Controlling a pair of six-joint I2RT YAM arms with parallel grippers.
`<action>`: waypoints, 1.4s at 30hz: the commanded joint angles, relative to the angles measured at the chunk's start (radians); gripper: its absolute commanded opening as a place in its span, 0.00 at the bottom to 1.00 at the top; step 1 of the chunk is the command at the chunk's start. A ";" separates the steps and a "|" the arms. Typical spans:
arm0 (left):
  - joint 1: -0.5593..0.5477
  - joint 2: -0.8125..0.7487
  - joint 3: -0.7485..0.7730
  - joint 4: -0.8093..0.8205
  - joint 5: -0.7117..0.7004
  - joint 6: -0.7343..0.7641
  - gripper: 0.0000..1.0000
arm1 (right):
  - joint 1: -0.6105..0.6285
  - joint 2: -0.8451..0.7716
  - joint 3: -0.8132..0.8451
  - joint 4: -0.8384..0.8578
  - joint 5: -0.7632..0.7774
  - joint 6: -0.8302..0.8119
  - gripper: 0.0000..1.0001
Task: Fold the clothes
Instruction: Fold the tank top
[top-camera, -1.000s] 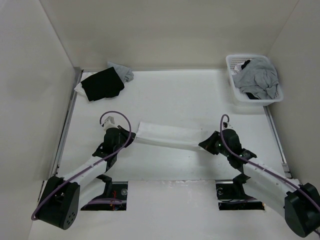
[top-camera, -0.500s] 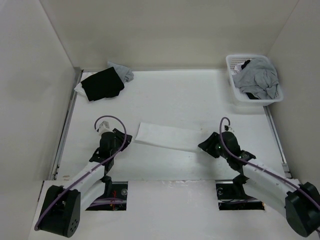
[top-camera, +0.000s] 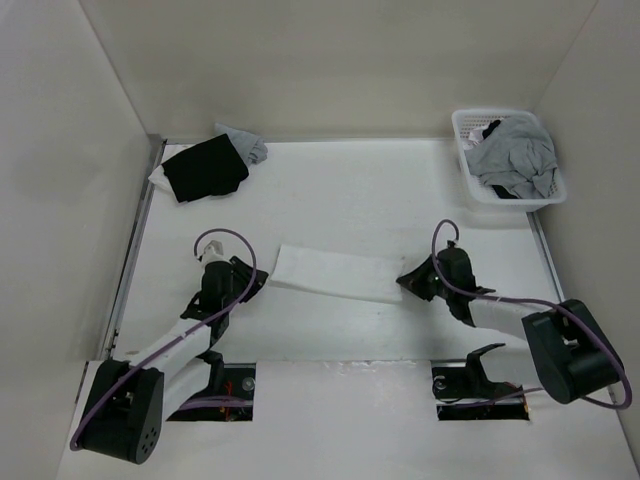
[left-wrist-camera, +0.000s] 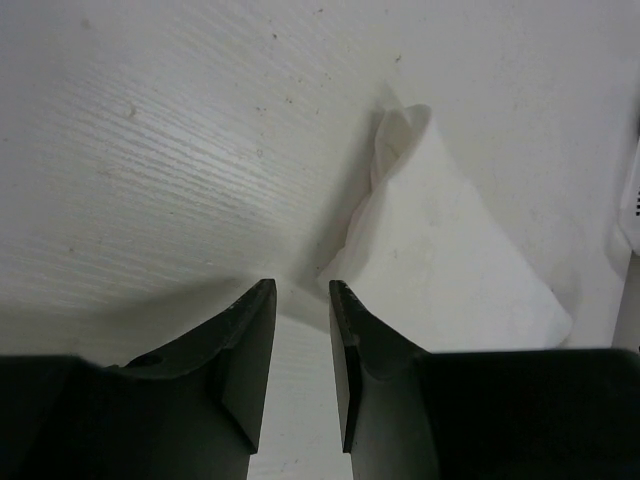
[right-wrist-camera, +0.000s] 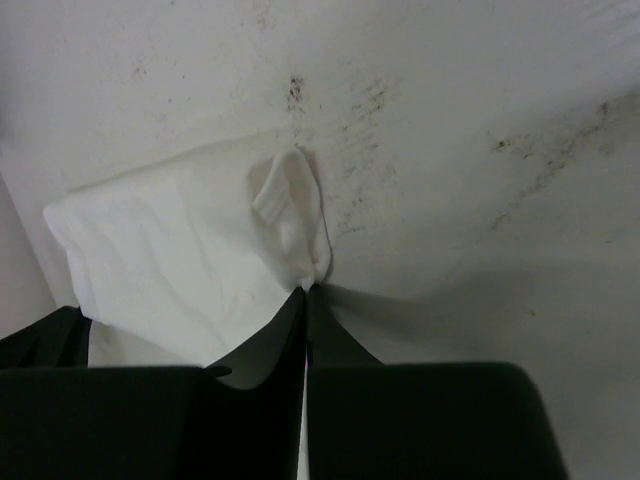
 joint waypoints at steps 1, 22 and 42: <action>-0.004 -0.042 0.046 0.059 0.015 0.016 0.27 | -0.039 -0.024 0.012 0.115 -0.029 0.025 0.00; -0.123 -0.085 0.078 0.059 0.037 -0.017 0.28 | 0.206 -0.197 0.519 -0.591 0.345 -0.219 0.00; -0.004 -0.174 0.012 0.076 0.184 -0.022 0.30 | 0.671 0.427 1.030 -0.652 0.422 -0.066 0.33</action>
